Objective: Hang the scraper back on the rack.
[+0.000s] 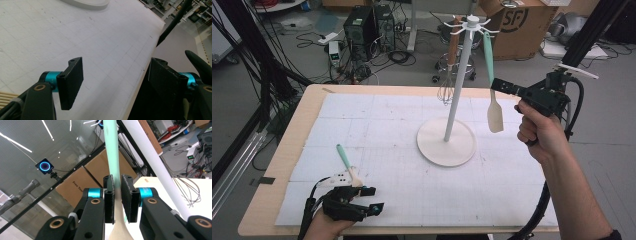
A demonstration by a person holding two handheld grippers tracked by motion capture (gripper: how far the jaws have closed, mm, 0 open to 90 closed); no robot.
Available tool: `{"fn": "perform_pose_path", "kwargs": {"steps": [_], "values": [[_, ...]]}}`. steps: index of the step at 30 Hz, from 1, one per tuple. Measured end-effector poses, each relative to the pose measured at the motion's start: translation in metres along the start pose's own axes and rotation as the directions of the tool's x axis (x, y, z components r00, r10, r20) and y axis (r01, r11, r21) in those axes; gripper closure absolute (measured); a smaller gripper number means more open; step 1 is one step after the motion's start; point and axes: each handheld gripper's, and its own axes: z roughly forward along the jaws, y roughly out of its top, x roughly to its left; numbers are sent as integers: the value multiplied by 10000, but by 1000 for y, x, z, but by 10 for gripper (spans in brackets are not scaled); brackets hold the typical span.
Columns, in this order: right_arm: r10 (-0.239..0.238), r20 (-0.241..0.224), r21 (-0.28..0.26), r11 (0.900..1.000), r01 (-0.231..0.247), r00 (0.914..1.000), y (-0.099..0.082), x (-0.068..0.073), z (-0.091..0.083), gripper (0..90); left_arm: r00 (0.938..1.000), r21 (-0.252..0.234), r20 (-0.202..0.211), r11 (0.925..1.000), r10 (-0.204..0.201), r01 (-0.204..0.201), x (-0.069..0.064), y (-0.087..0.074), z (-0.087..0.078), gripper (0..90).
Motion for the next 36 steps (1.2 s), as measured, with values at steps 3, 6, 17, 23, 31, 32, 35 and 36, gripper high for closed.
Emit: {"fn": "perform_pose_path", "kwargs": {"steps": [3, 6, 17, 23, 31, 32, 35, 36], "values": [[68, 85, -119, 9999, -67, 9999, 0, -1, -1, 789, 10000, -16, 13, 10000, -68, 68, -1, -1, 0, 286], [106, -9, -233, 9997, -106, 9999, 0, -1, -1, 785, 10000, 26, 20, 10000, -60, 60, -1, -1, 1, 286], [-371, 1063, 186, 9992, 353, 9936, -4, 2, 3, 571, 10000, 32, -4, 10000, -19, 19, 0, -1, 1, 286], [-681, 1576, 766, 9955, 565, 9852, -8, 2, 8, 447, 10000, 4, -42, 10000, -88, 88, 0, -1, 1, 286], [-1218, 2150, 1116, 9888, 995, 9690, -16, 0, 10, 401, 10000, 15, -40, 10000, -43, 43, 0, -1, 0, 285], [-1286, 2171, 1170, 9876, 1050, 9676, -17, -1, 10, 401, 10000, 20, -25, 10000, -54, 54, 0, -1, 0, 286], [-1268, 2211, 1256, 9870, 1007, 9670, -21, -3, 11, 402, 10000, -1, -32, 10000, -7, 7, 0, -1, 1, 285], [-1300, 2210, 1292, 9862, 1031, 9666, -22, -3, 11, 402, 10000, 5, -18, 10000, -6, 6, 0, -1, 1, 286]]}}
